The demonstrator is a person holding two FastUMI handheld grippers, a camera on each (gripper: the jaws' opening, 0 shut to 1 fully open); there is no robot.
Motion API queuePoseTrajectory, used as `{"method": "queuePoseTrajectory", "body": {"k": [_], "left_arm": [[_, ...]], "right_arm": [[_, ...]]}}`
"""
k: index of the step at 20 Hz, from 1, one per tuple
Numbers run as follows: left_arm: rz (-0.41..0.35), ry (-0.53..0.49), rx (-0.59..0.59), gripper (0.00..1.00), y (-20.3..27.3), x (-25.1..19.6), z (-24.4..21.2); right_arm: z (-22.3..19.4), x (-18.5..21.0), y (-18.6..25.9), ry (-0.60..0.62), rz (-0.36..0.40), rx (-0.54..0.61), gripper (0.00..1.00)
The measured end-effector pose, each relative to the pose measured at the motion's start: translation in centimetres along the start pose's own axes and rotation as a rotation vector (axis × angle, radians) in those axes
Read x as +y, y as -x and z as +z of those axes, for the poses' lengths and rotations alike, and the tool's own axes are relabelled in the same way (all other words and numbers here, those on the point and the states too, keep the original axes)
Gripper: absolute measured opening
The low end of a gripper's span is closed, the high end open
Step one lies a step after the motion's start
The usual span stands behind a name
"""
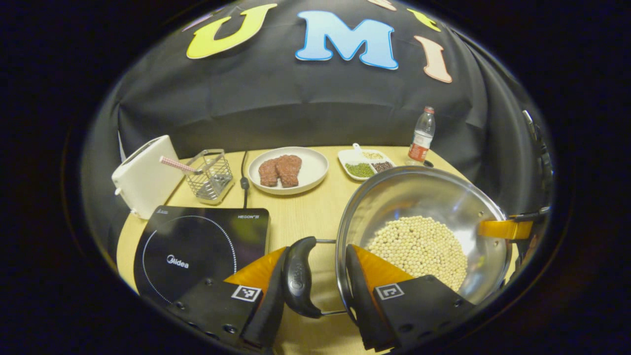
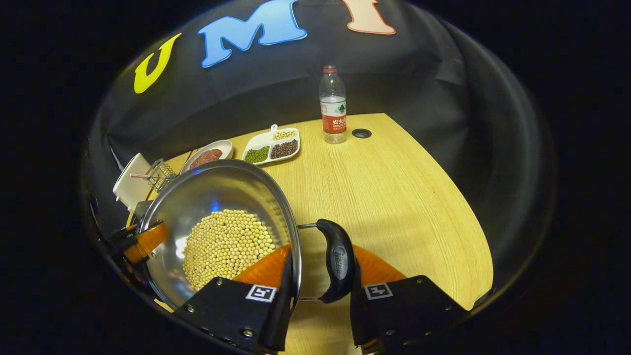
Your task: First push the handle of the pot to place it horizontally, then grasp the pot with both hands and set it on the induction cooktop.
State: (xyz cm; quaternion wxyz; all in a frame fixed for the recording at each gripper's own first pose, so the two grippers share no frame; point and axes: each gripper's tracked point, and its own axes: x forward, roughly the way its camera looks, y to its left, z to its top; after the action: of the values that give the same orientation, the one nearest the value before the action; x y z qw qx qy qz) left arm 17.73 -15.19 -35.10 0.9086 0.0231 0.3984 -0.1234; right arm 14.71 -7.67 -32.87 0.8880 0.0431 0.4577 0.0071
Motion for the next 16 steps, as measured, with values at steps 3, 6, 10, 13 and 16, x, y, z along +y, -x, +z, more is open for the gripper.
{"method": "queuePoseTrajectory", "body": {"k": [3,6,10,13,16], "left_arm": [[0.036,0.015,-0.013,0.7,2.4,-0.2,-0.2],[0.074,0.029,-0.03,0.7,4.8,0.2,-0.6],[0.097,0.035,-0.039,0.69,7.1,1.8,-1.2],[0.104,0.049,-0.048,0.69,8.3,4.0,-1.6],[0.101,0.058,-0.051,0.65,9.3,6.8,-2.0]], "right_arm": [[0.0,0.0,1.1,0.018,0.033,-0.005,0.5],[0.0,0.5,2.2,0.045,0.068,-0.016,0.5],[-0.4,2.2,3.7,0.062,0.088,-0.023,0.5],[-0.7,4.4,4.2,0.073,0.091,-0.03,0.5],[-1.1,7.0,4.7,0.08,0.092,-0.032,0.5]]}}
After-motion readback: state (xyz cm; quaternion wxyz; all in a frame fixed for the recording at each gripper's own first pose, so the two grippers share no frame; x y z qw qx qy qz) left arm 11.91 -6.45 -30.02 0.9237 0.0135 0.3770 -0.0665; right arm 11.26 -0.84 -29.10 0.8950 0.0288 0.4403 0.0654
